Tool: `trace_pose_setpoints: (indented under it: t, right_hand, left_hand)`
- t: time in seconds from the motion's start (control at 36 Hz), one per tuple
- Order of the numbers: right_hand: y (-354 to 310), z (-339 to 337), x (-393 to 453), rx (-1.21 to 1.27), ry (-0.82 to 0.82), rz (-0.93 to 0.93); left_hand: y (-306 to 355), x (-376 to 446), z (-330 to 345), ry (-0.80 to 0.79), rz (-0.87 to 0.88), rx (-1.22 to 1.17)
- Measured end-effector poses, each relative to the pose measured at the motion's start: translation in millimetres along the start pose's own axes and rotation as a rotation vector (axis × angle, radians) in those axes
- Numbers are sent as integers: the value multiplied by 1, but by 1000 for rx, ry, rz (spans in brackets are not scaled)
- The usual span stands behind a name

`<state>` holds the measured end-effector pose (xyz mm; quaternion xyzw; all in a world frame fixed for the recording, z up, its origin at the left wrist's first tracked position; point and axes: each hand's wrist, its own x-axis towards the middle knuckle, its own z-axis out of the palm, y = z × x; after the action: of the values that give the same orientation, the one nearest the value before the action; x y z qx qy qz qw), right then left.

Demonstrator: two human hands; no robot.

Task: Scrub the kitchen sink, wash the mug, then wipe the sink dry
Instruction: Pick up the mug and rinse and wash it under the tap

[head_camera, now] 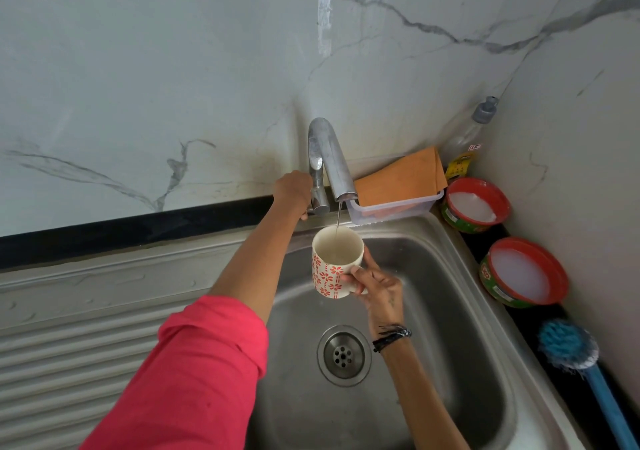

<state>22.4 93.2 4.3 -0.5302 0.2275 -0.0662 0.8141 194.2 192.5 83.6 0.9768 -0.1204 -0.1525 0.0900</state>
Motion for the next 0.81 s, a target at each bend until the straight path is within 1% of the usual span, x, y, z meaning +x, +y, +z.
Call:
trace_pose_setpoints:
  t: [0.11, 0.25, 0.39, 0.69, 0.81]
  right_hand:
    - [0, 1, -2, -41, 15, -36]
    - [-3, 4, -6, 20, 29, 54]
    - [-1, 3, -3, 7, -27, 1]
    - [3, 1, -2, 30, -16, -14]
    - [4, 1, -2, 42, -12, -2]
  left_hand:
    - [0, 0, 1, 7, 6, -7]
    - [-1, 0, 2, -1, 8, 1]
    - [-1, 0, 2, 12, 13, 11]
    - [-1, 1, 2, 3, 12, 27]
    - [-2, 2, 3, 30, 16, 16]
